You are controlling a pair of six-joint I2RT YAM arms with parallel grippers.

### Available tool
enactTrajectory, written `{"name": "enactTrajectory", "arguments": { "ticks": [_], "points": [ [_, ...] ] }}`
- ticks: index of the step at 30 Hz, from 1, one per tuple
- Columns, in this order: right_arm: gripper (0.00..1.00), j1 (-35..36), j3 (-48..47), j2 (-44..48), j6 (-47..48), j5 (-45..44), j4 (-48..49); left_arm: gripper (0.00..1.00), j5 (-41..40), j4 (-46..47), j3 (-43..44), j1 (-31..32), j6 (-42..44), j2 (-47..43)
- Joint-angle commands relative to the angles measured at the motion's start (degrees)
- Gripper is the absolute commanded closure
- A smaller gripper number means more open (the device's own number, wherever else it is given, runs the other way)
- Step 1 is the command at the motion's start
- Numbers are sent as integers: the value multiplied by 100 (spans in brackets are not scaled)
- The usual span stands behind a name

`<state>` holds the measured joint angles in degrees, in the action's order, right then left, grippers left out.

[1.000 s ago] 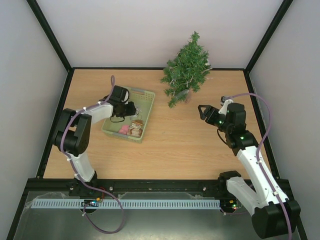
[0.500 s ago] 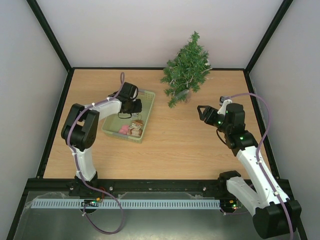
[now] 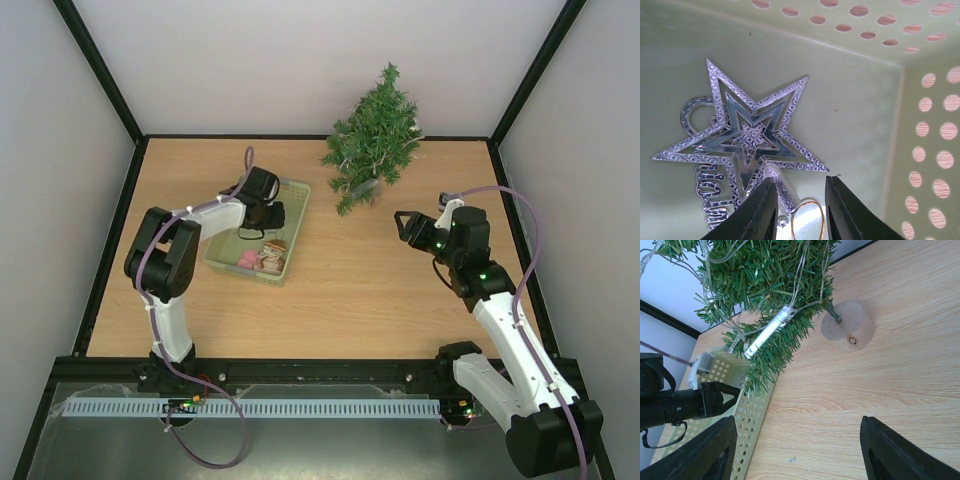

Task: Decorate the small christmas tree
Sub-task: Pick up the decoration item from the storage box.

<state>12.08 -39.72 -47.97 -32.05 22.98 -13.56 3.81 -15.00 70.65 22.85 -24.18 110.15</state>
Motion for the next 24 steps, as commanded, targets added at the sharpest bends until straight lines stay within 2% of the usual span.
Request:
{"name": "enactTrajectory", "arguments": {
  "ticks": [1, 10, 19, 24],
  "points": [
    [34, 32, -162, 69, 102, -136, -50, 71, -68, -214, 71, 26, 120, 159],
    [35, 48, -224, 9, 116, -119, -64, 72, -250, -305, 147, 26, 218, 324],
    [35, 88, -273, -55, 142, -171, -50, 85, -284, -402, 155, 26, 384, 250],
    [35, 93, -275, -9, 156, -180, -99, 88, -302, -415, 97, 26, 430, 94]
  ]
}}
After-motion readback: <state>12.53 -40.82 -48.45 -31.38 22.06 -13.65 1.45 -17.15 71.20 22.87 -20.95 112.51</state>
